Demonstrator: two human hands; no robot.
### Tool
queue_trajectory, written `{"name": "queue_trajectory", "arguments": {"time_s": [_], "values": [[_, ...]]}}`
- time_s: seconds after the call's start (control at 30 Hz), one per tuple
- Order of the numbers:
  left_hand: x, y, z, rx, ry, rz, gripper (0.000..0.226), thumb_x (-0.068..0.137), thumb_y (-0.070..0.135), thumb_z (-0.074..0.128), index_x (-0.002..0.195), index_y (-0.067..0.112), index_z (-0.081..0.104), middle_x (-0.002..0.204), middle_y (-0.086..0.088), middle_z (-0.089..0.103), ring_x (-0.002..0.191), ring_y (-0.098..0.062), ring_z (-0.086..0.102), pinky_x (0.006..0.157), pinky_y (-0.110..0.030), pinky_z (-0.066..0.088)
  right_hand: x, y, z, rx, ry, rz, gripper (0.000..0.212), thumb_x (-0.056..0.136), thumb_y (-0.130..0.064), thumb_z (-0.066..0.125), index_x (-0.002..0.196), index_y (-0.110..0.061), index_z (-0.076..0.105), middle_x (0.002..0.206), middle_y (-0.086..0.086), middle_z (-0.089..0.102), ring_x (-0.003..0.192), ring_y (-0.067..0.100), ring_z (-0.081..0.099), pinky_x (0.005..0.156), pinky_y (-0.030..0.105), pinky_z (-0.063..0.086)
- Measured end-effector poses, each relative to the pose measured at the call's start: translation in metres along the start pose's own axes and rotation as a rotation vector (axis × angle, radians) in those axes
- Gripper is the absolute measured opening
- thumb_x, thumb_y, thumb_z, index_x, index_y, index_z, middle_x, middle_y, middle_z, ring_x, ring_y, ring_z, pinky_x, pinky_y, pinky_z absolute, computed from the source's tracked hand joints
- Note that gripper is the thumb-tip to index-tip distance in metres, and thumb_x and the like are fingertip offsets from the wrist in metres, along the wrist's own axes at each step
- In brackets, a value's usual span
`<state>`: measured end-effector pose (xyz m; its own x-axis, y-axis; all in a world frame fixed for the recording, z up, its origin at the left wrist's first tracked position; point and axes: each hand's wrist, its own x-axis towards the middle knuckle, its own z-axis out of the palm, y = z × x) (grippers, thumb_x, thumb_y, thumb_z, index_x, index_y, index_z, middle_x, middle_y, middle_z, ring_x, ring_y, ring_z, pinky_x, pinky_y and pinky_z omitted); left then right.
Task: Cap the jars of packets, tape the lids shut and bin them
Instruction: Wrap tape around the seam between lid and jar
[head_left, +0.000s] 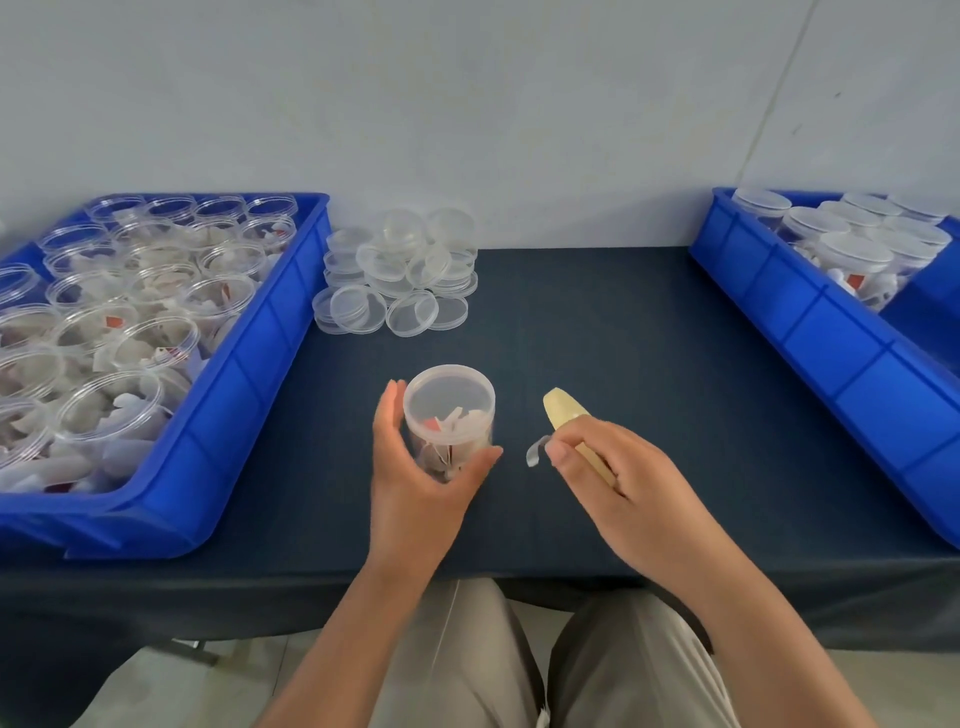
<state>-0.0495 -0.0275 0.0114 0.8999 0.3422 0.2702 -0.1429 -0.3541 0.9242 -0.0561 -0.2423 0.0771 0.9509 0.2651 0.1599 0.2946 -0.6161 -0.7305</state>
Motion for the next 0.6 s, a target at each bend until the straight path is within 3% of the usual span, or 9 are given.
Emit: {"name": "queue_trajectory", "arguments": {"time_s": [0.13, 0.27, 0.33, 0.4, 0.47, 0.6], "values": [[0.017, 0.001, -0.001, -0.059, -0.037, -0.006, 0.084, 0.066, 0.058, 0.091, 0.129, 0.057, 0.035, 0.127, 0.044, 0.05, 0.124, 0.012, 0.054, 0.09, -0.004, 0.047, 0.007, -0.003, 0.001, -0.11, -0.077, -0.026, 0.031, 0.101, -0.064, 0.039, 0.094, -0.041, 0.058, 0.094, -0.029, 0.06, 0.086, 0.0, 0.06, 0.069, 0.01, 0.045], [0.018, 0.006, -0.013, -0.058, -0.15, 0.03, 0.056, 0.077, 0.063, 0.079, 0.125, 0.064, 0.05, 0.129, 0.033, 0.059, 0.123, 0.008, 0.059, 0.086, -0.004, 0.049, 0.013, -0.001, 0.004, -0.117, -0.107, 0.014, 0.041, 0.099, -0.072, 0.037, 0.092, -0.037, 0.055, 0.084, -0.006, 0.06, 0.069, 0.011, 0.057, 0.056, 0.023, 0.044], [0.014, 0.008, -0.014, -0.076, -0.194, 0.017, 0.063, 0.081, 0.063, 0.073, 0.139, 0.062, 0.047, 0.135, 0.033, 0.058, 0.127, 0.007, 0.058, 0.09, -0.008, 0.051, 0.017, -0.002, 0.005, -0.095, -0.13, 0.037, 0.04, 0.102, -0.069, 0.039, 0.085, -0.035, 0.052, 0.078, 0.004, 0.058, 0.061, 0.015, 0.05, 0.054, 0.029, 0.041], [0.012, 0.011, -0.016, -0.099, -0.235, 0.001, 0.077, 0.086, 0.062, 0.069, 0.154, 0.06, 0.032, 0.14, 0.039, 0.053, 0.13, 0.011, 0.055, 0.094, -0.007, 0.049, 0.021, -0.002, 0.005, -0.075, -0.159, 0.057, 0.038, 0.104, -0.064, 0.042, 0.077, -0.038, 0.048, 0.072, 0.003, 0.053, 0.056, 0.01, 0.046, 0.055, 0.029, 0.039], [0.014, 0.015, -0.019, -0.058, -0.287, 0.032, 0.074, 0.088, 0.061, 0.065, 0.154, 0.063, 0.029, 0.14, 0.044, 0.049, 0.13, 0.014, 0.053, 0.092, -0.006, 0.049, 0.024, -0.002, 0.006, -0.058, -0.177, 0.063, 0.039, 0.106, -0.061, 0.044, 0.075, -0.038, 0.048, 0.067, -0.003, 0.05, 0.056, 0.007, 0.045, 0.055, 0.027, 0.038], [0.018, 0.017, -0.02, -0.033, -0.335, 0.038, 0.071, 0.087, 0.063, 0.069, 0.149, 0.059, 0.035, 0.14, 0.033, 0.054, 0.129, 0.004, 0.058, 0.096, -0.02, 0.052, 0.028, -0.001, 0.007, -0.054, -0.195, 0.054, 0.045, 0.107, -0.06, 0.044, 0.08, -0.025, 0.052, 0.075, 0.005, 0.054, 0.056, 0.007, 0.044, 0.055, 0.028, 0.038]]}}
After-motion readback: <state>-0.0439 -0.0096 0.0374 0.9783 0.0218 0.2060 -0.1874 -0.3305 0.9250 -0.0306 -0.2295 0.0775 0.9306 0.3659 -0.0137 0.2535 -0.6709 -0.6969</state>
